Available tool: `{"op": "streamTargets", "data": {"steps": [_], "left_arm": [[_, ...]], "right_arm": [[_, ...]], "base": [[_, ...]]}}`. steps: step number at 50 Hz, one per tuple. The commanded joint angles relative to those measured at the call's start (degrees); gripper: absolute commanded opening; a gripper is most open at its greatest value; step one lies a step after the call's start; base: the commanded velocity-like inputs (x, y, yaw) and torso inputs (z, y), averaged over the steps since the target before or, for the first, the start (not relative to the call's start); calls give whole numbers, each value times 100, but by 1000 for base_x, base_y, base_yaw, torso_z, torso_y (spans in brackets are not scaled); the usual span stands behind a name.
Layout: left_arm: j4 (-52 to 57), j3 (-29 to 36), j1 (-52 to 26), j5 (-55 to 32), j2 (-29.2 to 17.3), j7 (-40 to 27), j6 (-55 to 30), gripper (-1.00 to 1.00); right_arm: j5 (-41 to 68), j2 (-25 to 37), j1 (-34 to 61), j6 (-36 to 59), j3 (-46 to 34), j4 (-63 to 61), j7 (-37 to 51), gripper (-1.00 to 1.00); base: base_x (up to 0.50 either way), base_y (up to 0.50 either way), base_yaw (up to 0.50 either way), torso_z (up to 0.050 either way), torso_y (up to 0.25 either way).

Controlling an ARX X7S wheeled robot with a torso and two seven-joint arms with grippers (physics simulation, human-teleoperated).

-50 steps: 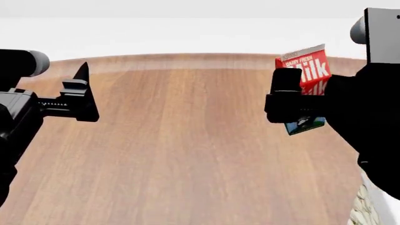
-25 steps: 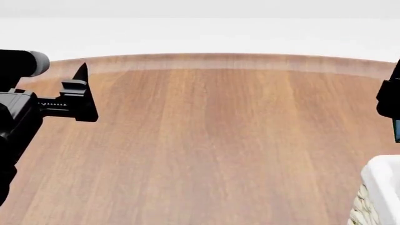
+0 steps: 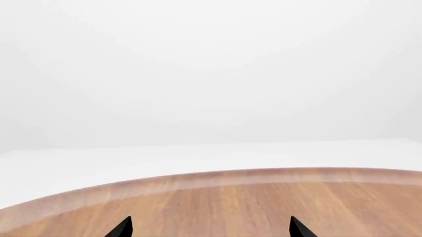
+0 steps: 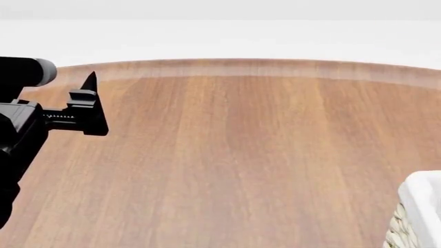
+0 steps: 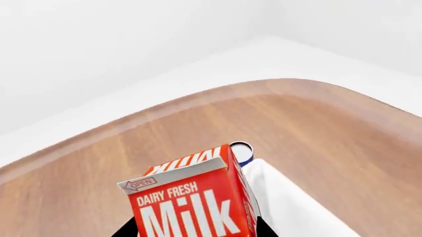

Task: Pick the milk and place it in the basket.

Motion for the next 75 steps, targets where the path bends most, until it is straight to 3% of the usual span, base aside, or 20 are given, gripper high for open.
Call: {"op": "streamTargets", "data": {"steps": [1,21,42,75], "left_arm": [[-39,46,7,11,-14,-6,49,100],[-88,90,31,8,-50,-21,123,100],[-169,190,54,37,-78,-26,218,100],[-308,304,92,72,-142,-26,359,100]], "right_arm": [[-394,66,-539,36,707,-101,-330,-100],[-990,-26,-716,-62,638,-191,-919,-100],[-2969,-599,-1867,-802,706,-85,-2910,-100],[-3800,-778,-2607,-1550,860,196,-3593,-100]], "base": [[0,0,0,0,0],[0,0,0,1,1],[0,0,0,0,1],[0,0,0,1,1]]}}
